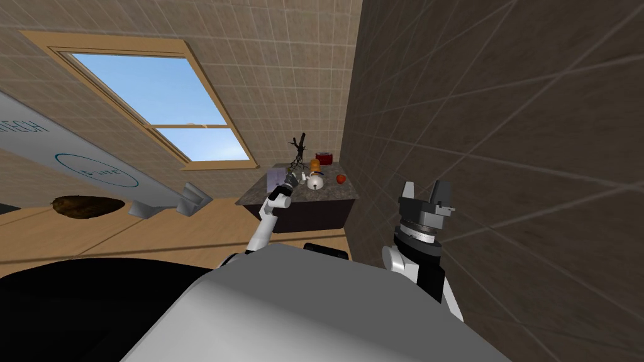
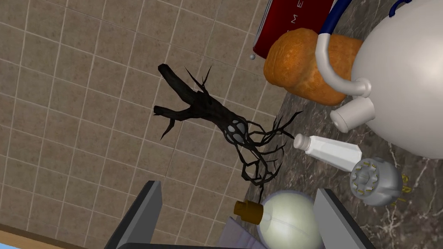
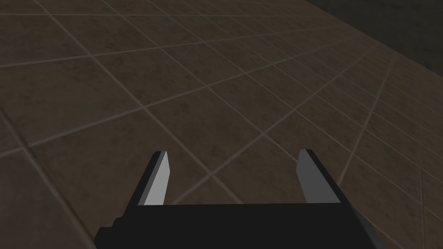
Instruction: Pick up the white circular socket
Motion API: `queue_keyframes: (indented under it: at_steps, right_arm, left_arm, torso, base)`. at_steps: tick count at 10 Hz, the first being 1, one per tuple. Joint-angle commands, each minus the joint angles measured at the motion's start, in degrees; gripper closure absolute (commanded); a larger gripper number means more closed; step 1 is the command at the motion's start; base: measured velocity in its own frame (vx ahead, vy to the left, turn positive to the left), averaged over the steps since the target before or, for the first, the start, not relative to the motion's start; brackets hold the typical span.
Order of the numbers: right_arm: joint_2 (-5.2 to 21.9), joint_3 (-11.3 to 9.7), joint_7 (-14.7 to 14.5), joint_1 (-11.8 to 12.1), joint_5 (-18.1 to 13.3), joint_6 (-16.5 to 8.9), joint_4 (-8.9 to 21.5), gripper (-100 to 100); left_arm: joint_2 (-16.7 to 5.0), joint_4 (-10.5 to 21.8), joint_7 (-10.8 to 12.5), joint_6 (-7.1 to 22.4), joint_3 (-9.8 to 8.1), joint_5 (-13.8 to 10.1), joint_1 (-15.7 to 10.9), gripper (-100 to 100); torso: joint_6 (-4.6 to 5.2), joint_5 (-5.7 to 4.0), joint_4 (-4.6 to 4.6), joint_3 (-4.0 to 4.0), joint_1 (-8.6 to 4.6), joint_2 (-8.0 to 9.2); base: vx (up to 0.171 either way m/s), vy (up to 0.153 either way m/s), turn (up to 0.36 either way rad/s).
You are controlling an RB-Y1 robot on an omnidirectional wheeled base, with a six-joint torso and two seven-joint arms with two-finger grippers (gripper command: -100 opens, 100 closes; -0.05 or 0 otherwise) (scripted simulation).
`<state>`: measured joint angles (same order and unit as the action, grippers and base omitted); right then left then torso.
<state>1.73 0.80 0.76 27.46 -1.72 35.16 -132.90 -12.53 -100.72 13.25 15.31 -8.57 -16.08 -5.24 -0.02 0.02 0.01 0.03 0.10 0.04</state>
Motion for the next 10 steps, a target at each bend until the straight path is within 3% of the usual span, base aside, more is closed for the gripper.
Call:
queue_keyframes:
  at_steps: [1, 4, 6, 7, 10]
  right_arm:
    - [0.0, 0.0, 0.0, 0.0, 0.0, 0.0, 0.0, 0]
    - [0.0, 0.0, 0.0, 0.0, 0.0, 0.0, 0.0, 0]
    - [0.0, 0.0, 0.0, 0.0, 0.0, 0.0, 0.0, 0]
    - [0.0, 0.0, 0.0, 0.0, 0.0, 0.0, 0.0, 0]
    - [0.0, 0.0, 0.0, 0.0, 0.0, 0.0, 0.0, 0]
  left_arm:
    - [-0.3, 1.2, 0.3, 2.7, -0.20, -0.4, -1.1, -100]
    - [-1.3, 5.1, 1.5, 7.5, -0.85, -1.8, -5.3, -100]
    - [-1.3, 5.1, 1.5, 9.6, -0.85, -1.8, -5.3, -100]
    - [-1.8, 7.1, 2.1, 11.7, -1.10, -2.4, -7.3, -100]
    - [-2.3, 9.1, 2.7, 16.4, -1.31, -2.9, -9.2, -100]
  torso:
    - [0.00, 0.00, 0.00, 0.00, 0.00, 0.00]
    - [-0.02, 0.01, -0.01, -0.01, 0.02, -0.03]
    - [-0.02, 0.01, -0.01, -0.03, 0.01, -0.06]
    - [-0.02, 0.00, -0.01, -0.03, -0.02, -0.06]
    - [-0.01, 0.01, -0.02, -0.06, 0.02, -0.10]
  base:
    - [-0.018, 0.017, -0.025]
    - [-0.014, 0.021, -0.035]
    - [-0.004, 0.012, -0.010]
    - [-0.003, 0.011, -0.023]
    - [0.003, 0.019, -0.022]
